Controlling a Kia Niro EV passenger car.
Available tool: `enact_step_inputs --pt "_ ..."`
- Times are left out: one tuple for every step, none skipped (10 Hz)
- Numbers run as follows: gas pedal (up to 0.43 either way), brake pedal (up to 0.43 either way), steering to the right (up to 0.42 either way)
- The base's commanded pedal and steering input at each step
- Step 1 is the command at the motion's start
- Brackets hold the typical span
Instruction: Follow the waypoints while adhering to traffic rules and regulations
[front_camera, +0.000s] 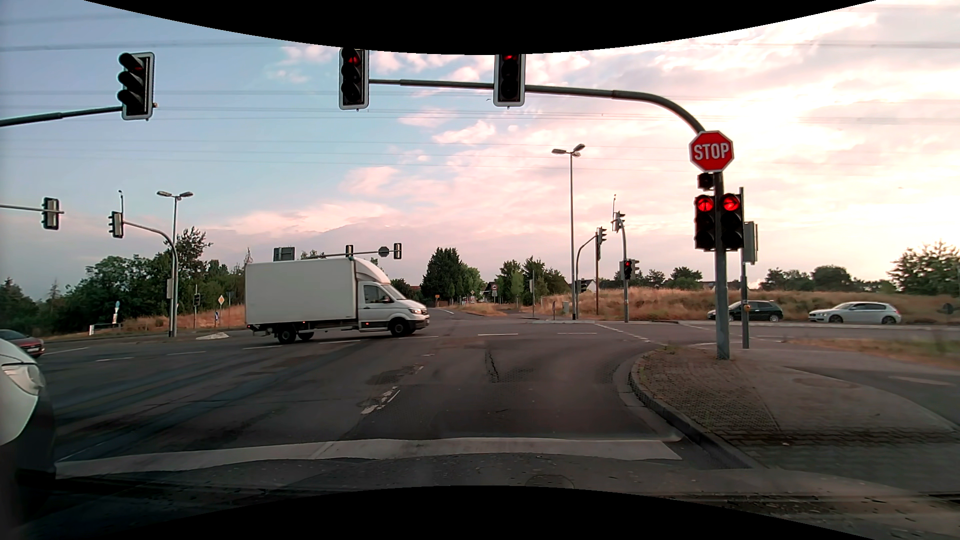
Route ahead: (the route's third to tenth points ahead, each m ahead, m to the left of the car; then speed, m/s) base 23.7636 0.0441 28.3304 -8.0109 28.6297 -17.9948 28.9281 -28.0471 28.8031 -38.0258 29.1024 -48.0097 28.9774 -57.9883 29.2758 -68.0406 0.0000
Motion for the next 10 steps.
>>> enact_step_inputs --pt "0.000 0.280 0.001" --pt "0.000 0.280 0.001" --pt "0.000 0.280 0.001" --pt "0.000 0.287 0.001" --pt "0.000 0.280 0.001" --pt "0.000 0.287 0.001" --pt "0.000 0.287 0.001" --pt "0.000 0.287 0.001" --pt "0.000 0.287 0.001" --pt "0.000 0.287 0.001"
